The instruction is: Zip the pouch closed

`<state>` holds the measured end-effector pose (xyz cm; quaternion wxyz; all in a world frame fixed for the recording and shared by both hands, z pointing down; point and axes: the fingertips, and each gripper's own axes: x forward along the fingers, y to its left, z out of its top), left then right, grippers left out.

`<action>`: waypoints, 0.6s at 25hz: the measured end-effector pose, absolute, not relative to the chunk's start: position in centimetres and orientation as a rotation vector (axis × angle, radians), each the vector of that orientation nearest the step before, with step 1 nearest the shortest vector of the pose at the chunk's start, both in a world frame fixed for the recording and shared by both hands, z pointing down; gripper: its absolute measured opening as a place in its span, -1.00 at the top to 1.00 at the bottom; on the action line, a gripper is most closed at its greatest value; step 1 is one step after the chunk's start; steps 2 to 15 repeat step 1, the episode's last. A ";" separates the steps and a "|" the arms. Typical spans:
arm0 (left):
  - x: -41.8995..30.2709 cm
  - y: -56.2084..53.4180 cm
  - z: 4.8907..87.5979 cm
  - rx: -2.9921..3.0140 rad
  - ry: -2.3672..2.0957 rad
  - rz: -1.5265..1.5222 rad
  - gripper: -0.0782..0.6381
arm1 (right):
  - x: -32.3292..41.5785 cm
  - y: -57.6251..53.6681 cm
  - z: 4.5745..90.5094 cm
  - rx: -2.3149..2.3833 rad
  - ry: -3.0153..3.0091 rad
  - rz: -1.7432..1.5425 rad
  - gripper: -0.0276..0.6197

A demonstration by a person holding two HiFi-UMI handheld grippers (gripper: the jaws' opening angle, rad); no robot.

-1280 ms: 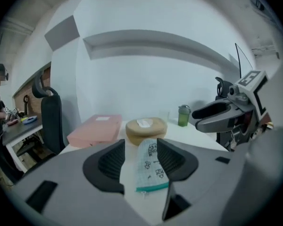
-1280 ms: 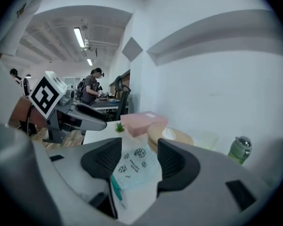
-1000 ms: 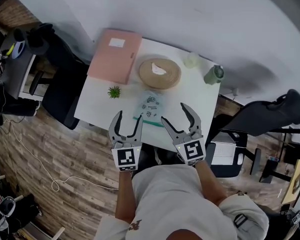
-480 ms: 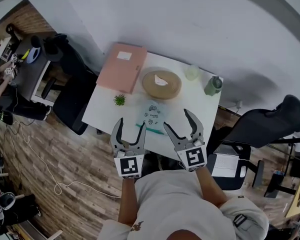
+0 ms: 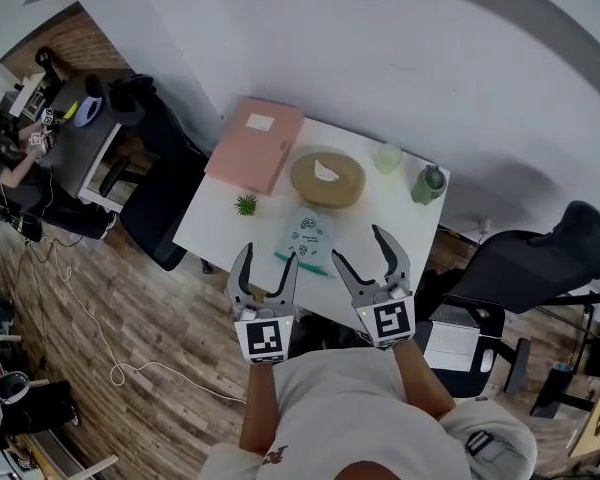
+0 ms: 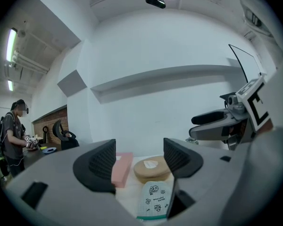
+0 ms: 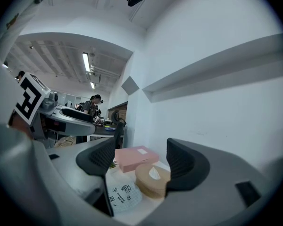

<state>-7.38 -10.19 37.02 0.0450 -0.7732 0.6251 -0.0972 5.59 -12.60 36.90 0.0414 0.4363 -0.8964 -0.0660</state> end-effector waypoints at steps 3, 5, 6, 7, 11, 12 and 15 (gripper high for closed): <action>-7.1 -10.1 36.9 -2.363 1.909 -0.296 -0.06 | 5.9 -12.6 36.8 1.341 -2.744 -0.198 -0.10; -7.1 -10.1 36.9 -2.363 1.909 -0.296 -0.06 | 5.9 -12.6 36.8 1.341 -2.744 -0.198 -0.10; -7.1 -10.1 36.9 -2.363 1.909 -0.296 -0.06 | 5.9 -12.6 36.8 1.341 -2.744 -0.198 -0.10; -7.1 -10.1 36.9 -2.363 1.909 -0.296 -0.06 | 5.9 -12.6 36.8 1.341 -2.744 -0.198 -0.10; -7.1 -10.1 36.9 -2.363 1.909 -0.296 -0.06 | 5.9 -12.6 36.8 1.341 -2.744 -0.198 -0.10; -7.1 -10.1 36.9 -2.363 1.909 -0.296 -0.06 | 5.9 -12.6 36.8 1.341 -2.744 -0.198 -0.10; -7.1 -10.1 36.9 -2.363 1.909 -0.296 -0.06 | 5.9 -12.6 36.8 1.341 -2.744 -0.198 -0.10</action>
